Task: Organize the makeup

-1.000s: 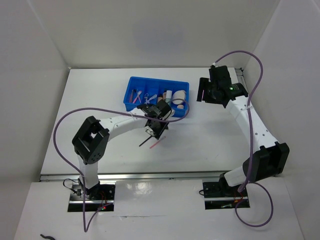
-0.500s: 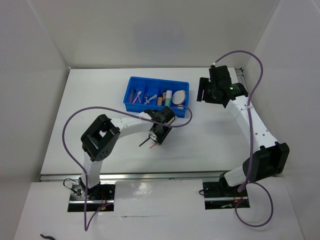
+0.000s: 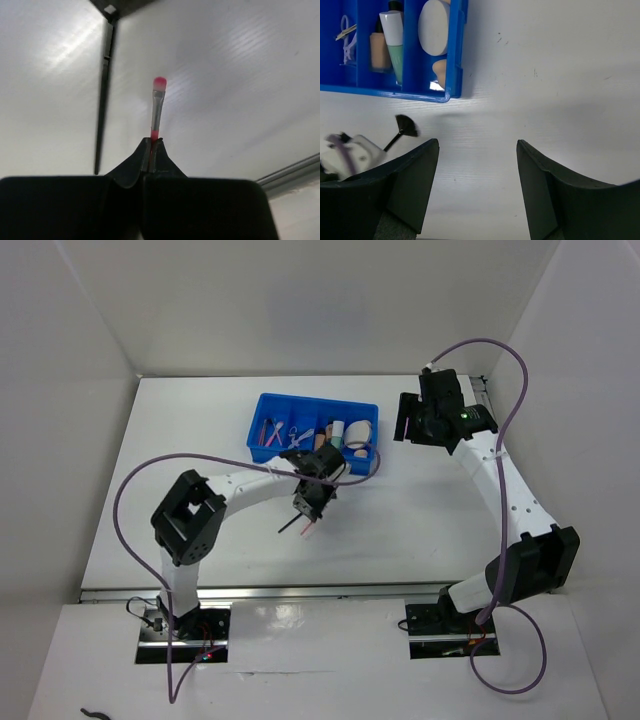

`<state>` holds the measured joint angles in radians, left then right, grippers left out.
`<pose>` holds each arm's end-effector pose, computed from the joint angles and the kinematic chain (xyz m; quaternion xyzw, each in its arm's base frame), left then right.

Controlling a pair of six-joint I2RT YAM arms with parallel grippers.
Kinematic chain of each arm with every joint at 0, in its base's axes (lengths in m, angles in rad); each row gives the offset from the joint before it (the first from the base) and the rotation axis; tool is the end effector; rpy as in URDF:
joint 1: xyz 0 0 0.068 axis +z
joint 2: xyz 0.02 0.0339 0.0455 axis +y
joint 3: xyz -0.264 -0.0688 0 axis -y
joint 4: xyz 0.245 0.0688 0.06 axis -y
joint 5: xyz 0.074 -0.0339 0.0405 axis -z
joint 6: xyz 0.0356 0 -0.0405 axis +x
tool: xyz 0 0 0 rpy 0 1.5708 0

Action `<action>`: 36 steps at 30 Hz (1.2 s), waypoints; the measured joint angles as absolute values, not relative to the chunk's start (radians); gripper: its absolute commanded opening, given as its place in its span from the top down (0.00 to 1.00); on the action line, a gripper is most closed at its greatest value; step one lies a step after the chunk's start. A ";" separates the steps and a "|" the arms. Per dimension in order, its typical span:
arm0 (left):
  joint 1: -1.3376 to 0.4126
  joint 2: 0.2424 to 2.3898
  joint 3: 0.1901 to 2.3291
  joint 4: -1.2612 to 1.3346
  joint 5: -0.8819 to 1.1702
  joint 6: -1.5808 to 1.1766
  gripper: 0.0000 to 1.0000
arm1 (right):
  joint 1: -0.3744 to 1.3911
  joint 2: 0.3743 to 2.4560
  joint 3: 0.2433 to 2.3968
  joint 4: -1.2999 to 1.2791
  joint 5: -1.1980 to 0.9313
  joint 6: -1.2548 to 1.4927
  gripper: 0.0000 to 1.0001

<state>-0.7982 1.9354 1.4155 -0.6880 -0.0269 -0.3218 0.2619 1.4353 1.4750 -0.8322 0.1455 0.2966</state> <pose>0.2767 -0.2825 0.1881 0.2297 0.9563 -0.0846 0.1599 0.2944 0.0736 0.3670 0.0436 0.9222 0.0397 0.3823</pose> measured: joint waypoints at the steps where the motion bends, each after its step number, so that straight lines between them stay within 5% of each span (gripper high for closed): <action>1: -0.785 1.921 1.436 -0.706 -0.025 -0.325 1.00 | 0.262 1.435 1.475 -0.832 0.146 0.296 0.29; 14: -0.432 2.090 2.165 -0.825 -0.211 -0.396 1.00 | 0.262 1.437 1.475 -0.832 0.149 0.294 0.29; 22: -0.340 2.309 2.244 -0.822 -0.203 -0.421 0.99 | 0.262 1.464 1.479 -0.833 0.155 0.290 0.29; 28: -0.314 2.320 2.228 -0.804 -0.175 -0.419 0.46 | 0.262 1.476 1.489 -0.835 0.162 0.290 0.29; 32: -0.309 2.294 2.195 -0.764 -0.168 -0.397 0.43 | 0.262 1.478 1.497 -0.841 0.162 0.290 0.29; 36: -0.326 2.092 1.908 -0.680 -0.163 -0.360 0.43 | 0.262 1.478 1.501 -0.845 0.161 0.290 0.29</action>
<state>-0.3264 2.0922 1.9076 -0.6800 -0.1635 -0.3599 0.2619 1.4776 1.5013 -0.8452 0.1608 0.2897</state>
